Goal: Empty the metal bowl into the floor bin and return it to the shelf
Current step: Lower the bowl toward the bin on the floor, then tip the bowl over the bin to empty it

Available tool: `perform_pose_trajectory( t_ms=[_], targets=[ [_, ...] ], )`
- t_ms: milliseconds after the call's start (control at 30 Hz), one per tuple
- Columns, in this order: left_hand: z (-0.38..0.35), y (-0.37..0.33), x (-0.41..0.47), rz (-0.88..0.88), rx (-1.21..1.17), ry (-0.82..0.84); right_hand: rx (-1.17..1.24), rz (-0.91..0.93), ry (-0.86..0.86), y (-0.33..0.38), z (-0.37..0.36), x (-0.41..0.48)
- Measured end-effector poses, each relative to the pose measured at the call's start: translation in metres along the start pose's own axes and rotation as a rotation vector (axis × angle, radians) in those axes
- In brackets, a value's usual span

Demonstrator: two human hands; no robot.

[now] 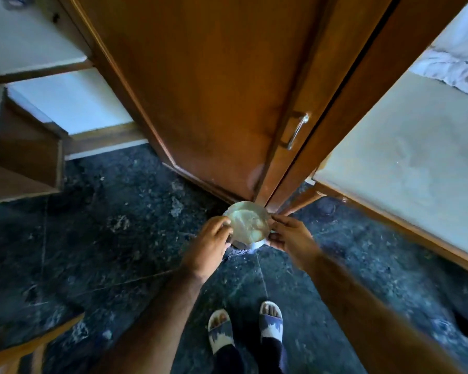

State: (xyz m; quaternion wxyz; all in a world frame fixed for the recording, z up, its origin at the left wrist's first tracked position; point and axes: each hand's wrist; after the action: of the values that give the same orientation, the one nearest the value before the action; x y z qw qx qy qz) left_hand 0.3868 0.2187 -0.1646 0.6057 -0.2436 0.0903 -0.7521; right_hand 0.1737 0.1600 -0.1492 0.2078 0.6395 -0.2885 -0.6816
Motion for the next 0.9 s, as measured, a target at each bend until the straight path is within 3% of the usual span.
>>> perform_pose_trajectory(
  t_ms=[233, 433, 500, 633, 800, 900],
  targets=[
    [-0.064, 0.031, 0.002, 0.011, -0.051, -0.049, -0.101, 0.179, -0.099, -0.045, 0.0, 0.055],
    [-0.097, 0.056, 0.003, 0.126, -0.171, -0.119, -0.513, 0.563, -0.043, -0.069, 0.012, 0.08],
    [-0.103, 0.064, 0.005, 0.183, -0.191, -0.086, -0.601, 0.611, -0.011, -0.074, 0.013, 0.093],
    [-0.116, 0.076, 0.011, 0.289, -0.312, -0.054, -0.539, 0.524, -0.057, -0.084, 0.009, 0.124],
    [-0.141, 0.089, 0.04, 0.778, -0.604, 0.016, -0.31, 0.364, -0.183, -0.089, -0.009, 0.155],
    [-0.176, 0.104, 0.065, 1.002, -0.59, 0.191, -0.172, 0.057, -0.176, -0.098, -0.026, 0.194]
  ],
)
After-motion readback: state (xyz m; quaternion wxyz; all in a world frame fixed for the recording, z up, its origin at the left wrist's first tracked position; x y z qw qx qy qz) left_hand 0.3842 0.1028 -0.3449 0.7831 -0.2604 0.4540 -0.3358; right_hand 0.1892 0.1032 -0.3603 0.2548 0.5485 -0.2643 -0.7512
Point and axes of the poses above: each hand's wrist, its own x-axis towards the middle knuckle, its own z-axis out of the back of the hand, y = z × x, and after that the axes turned 13 degrees about -y, right-handed
